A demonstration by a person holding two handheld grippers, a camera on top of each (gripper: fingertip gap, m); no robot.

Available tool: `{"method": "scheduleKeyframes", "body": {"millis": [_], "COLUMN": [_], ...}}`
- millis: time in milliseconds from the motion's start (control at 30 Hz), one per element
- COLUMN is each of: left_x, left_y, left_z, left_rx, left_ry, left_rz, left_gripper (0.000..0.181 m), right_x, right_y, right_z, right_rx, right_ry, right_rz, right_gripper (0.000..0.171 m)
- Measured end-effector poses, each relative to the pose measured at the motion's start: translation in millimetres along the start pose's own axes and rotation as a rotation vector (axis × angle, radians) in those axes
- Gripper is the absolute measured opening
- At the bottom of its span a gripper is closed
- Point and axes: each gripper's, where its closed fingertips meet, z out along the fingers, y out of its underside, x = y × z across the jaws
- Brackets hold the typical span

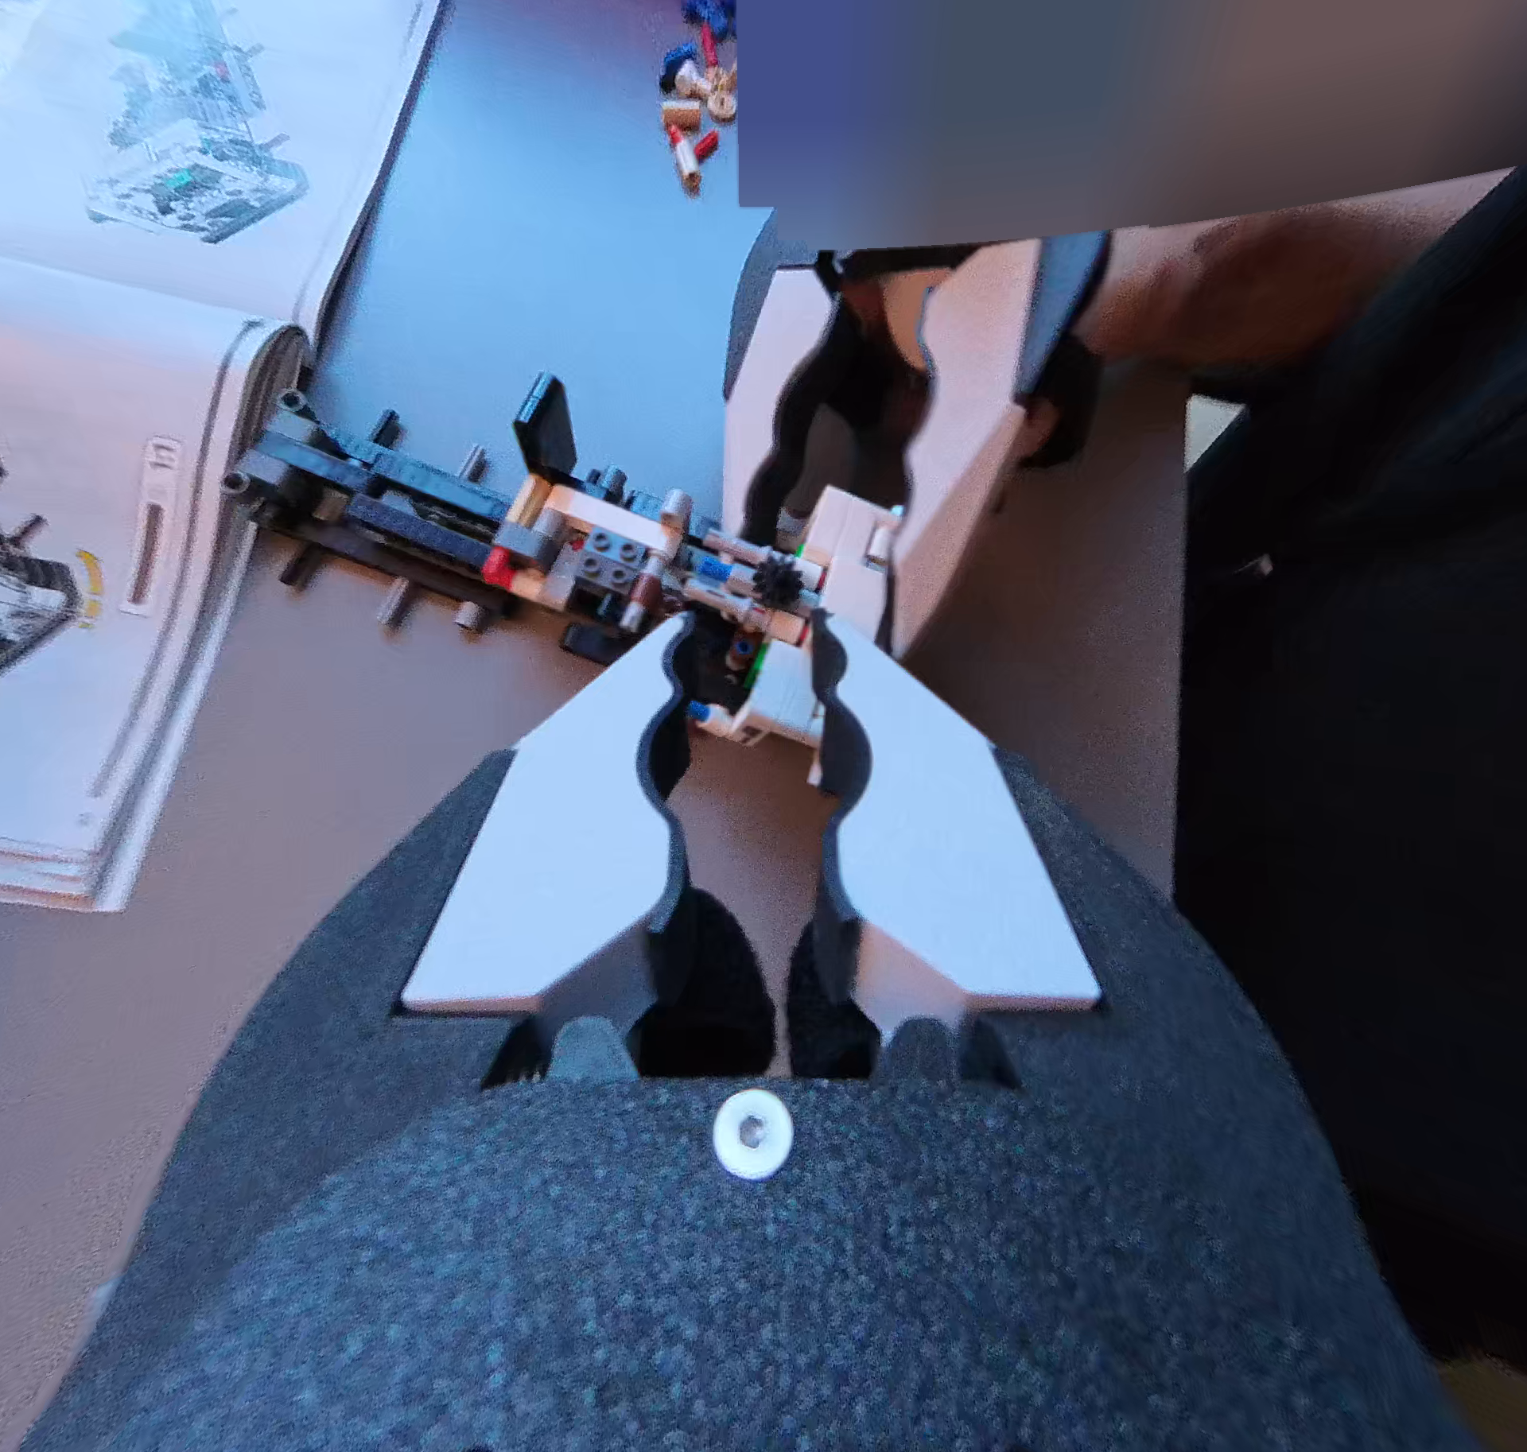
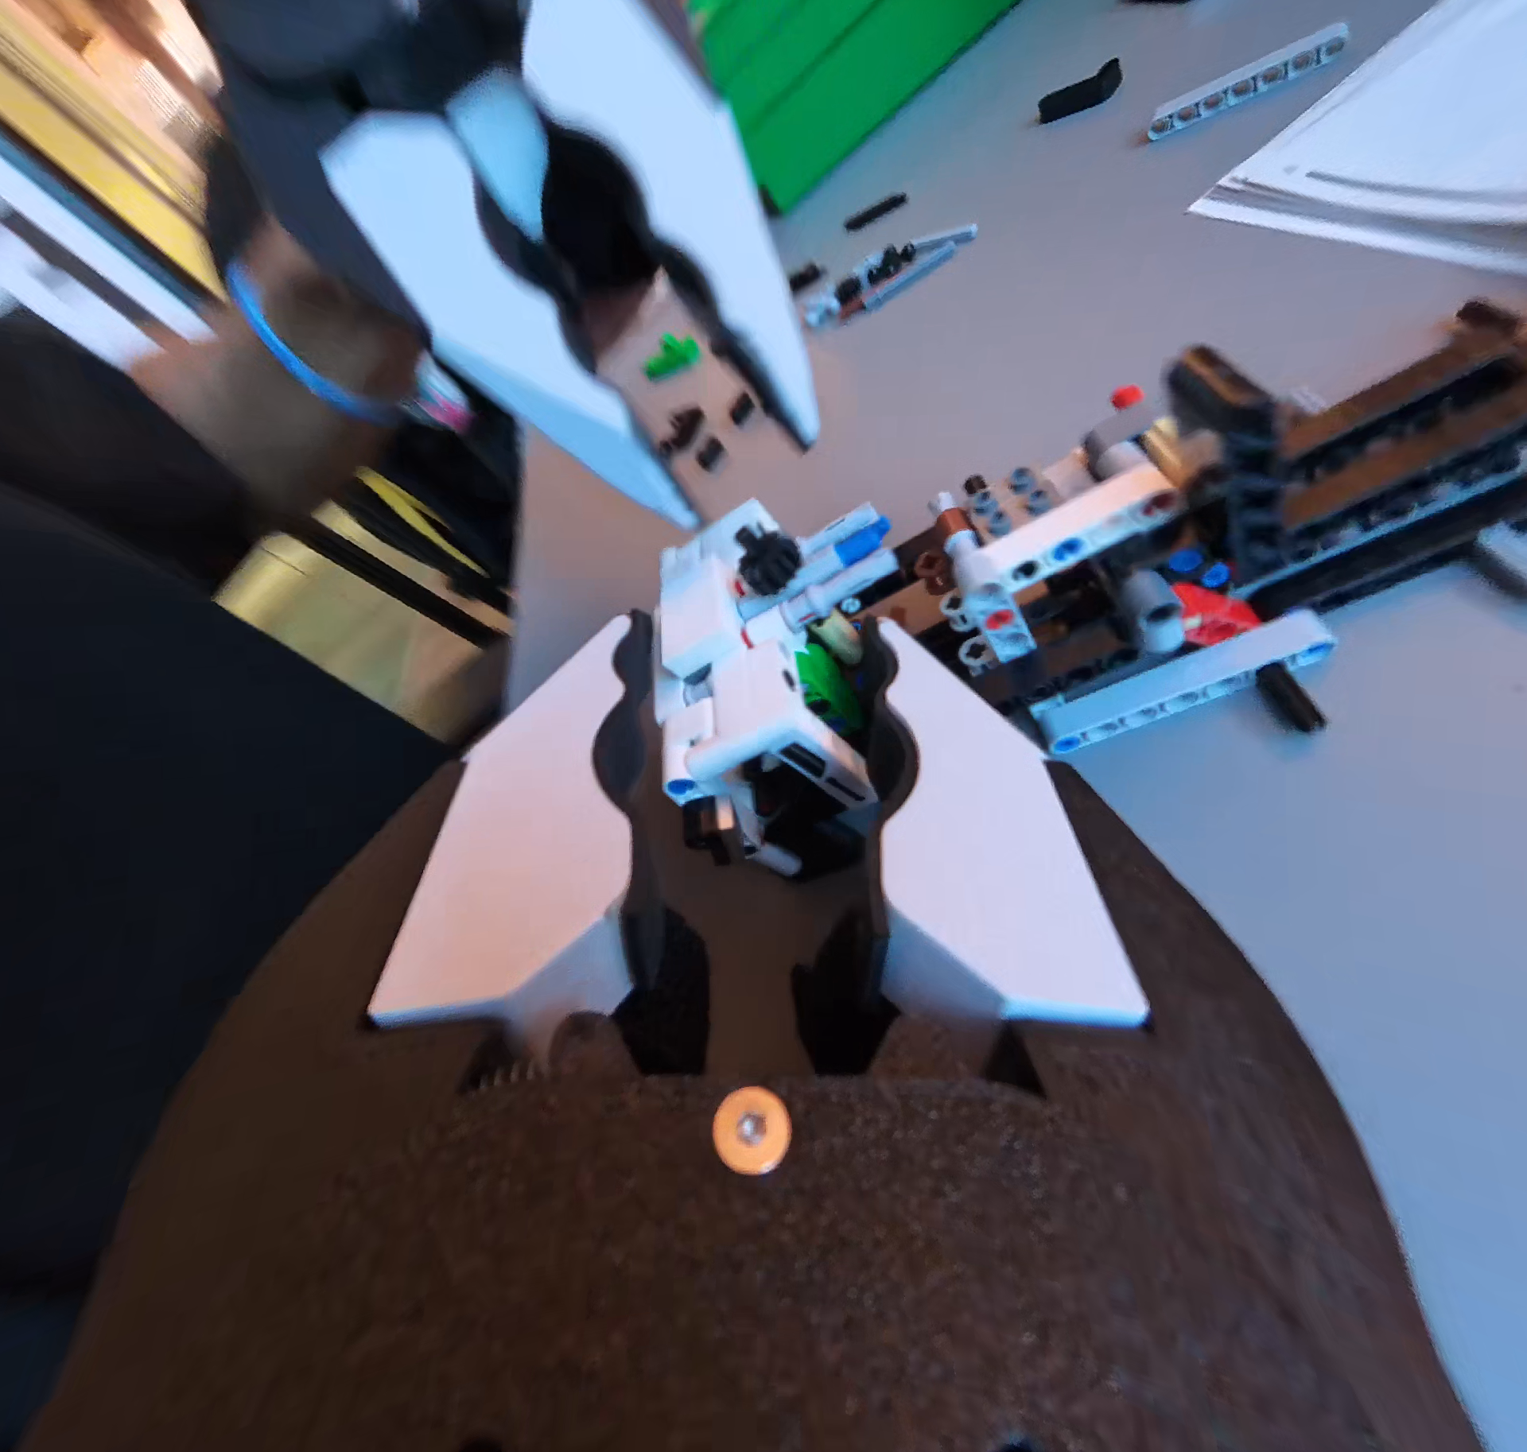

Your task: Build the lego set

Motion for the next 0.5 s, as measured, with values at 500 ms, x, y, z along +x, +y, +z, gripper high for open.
{"method": "scheduleKeyframes", "body": {"millis": [500], "left_x": [13], "left_y": [16], "left_z": [36], "left_rx": [0.157], "left_ry": [-0.136], "left_rz": [0.167], "left_gripper": [0.051], "right_x": [2], "right_y": [-20], "right_z": [0], "right_rx": [0.068], "right_ry": [-0.28], "right_rz": [0.564], "right_gripper": [0.028]}}
